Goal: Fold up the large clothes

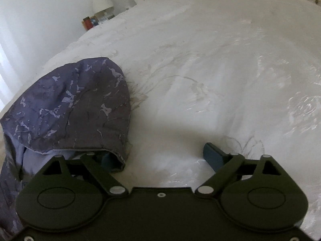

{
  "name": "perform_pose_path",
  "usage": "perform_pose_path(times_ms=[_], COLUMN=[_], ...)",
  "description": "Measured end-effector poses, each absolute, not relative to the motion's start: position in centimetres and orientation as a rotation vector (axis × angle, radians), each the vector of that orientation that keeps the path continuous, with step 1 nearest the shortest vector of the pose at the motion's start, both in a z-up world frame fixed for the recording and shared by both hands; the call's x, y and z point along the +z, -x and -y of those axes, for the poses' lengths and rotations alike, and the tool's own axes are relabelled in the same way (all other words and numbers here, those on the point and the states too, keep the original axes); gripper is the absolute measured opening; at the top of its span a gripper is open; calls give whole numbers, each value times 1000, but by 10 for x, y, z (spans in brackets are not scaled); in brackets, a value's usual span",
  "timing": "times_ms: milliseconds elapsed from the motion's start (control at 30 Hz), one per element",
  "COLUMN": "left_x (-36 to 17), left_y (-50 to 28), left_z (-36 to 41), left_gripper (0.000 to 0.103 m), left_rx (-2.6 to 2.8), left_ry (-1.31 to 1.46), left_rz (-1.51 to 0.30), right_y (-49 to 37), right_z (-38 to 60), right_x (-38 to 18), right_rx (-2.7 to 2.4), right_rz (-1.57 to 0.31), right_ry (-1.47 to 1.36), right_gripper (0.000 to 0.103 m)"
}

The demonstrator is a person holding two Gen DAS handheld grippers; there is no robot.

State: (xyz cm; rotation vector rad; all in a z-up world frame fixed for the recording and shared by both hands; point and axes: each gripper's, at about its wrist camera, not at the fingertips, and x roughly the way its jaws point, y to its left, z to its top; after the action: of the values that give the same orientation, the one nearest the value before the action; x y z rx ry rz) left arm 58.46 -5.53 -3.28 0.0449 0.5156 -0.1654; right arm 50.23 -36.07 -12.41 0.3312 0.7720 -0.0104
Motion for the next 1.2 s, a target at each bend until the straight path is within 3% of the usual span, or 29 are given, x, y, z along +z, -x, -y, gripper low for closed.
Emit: perform_pose_path(times_ms=[200,400,700,967,1000,1033,1067,1100,1200], left_x=[-95,-108,-107,-110,-110,-109,-108,-107,-96], left_y=[-616,-608,-603,-603,-604,-605,-605,-606,-604], left_z=[27,16,20,18,18,18,19,20,22], left_gripper=[96,97,97,98,98,98,98,98,96], left_rx=[-54,-89,-96,-104,-105,-104,-102,-103,-123], left_ry=[56,79,90,104,103,99,93,83,26], left_rz=[-757,-716,-683,-675,-677,-680,-683,-688,-730], right_y=[-504,-506,-509,-569,-574,-577,-580,-583,-576], right_z=[360,367,386,348,344,344,342,341,328], right_x=[-124,-119,-63,-75,-77,-80,-82,-83,-68], right_rx=[16,80,230,179,163,158,159,167,169], right_rz=[-756,-751,-634,-750,-764,-773,-784,-796,-774], right_ry=[-347,-401,-532,-507,-499,-502,-513,-527,-445], right_gripper=[96,95,96,94,83,62,50,19,13])
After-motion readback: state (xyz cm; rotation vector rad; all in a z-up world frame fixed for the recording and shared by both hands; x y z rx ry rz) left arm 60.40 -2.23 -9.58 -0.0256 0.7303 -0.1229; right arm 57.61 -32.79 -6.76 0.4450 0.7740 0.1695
